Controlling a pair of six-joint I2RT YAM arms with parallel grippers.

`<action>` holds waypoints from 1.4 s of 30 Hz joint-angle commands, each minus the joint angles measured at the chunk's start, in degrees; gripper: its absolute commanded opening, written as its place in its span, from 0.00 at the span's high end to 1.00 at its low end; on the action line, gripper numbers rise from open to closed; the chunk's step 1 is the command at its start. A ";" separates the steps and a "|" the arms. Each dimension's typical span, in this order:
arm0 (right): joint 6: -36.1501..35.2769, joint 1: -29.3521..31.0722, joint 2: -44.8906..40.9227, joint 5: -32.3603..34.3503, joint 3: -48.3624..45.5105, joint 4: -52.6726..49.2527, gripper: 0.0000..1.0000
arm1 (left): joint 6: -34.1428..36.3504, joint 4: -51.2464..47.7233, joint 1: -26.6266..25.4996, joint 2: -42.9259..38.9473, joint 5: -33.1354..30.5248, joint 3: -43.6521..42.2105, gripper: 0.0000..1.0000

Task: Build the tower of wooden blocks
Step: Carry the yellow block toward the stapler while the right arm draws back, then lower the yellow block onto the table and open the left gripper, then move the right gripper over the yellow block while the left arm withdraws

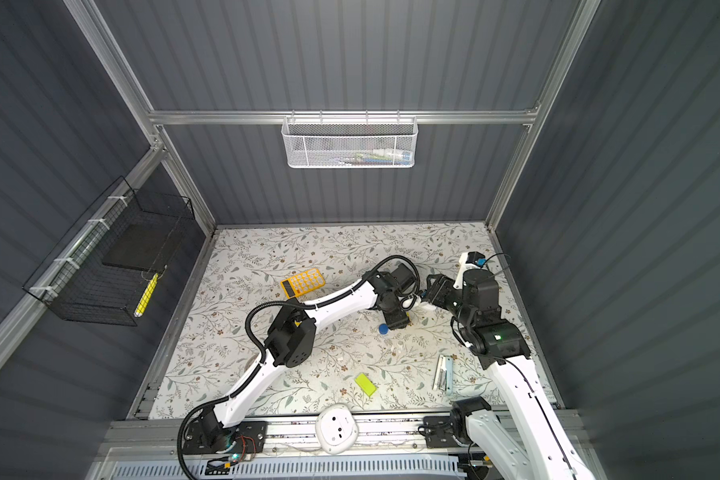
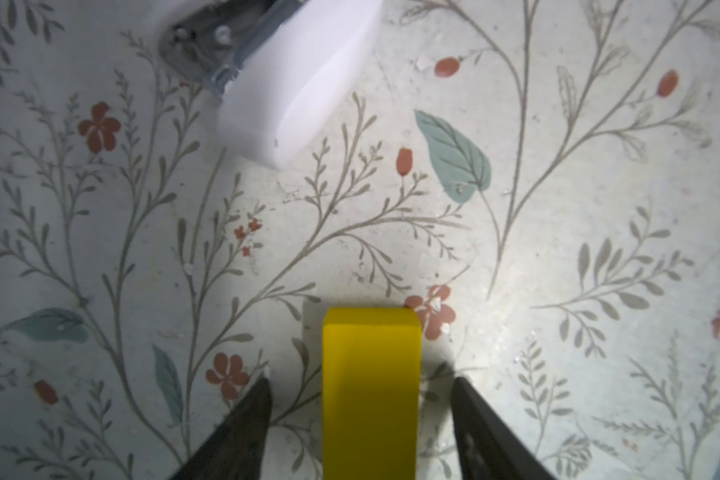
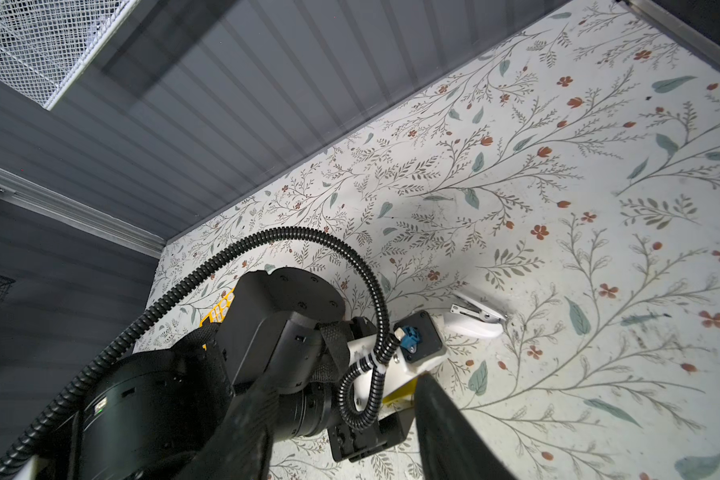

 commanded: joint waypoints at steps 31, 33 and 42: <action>-6.00 -0.05 5.20 -8.31 6.16 -7.28 0.24 | -29.44 25.87 11.87 -39.60 -0.61 -30.97 0.19; -7.03 0.21 6.71 -9.07 6.32 -8.57 0.23 | -31.67 27.67 13.01 -42.55 -1.74 -34.78 0.19; -11.52 5.00 19.11 -7.97 6.78 -12.49 0.19 | -40.41 30.60 16.55 -50.32 -5.62 -46.36 0.19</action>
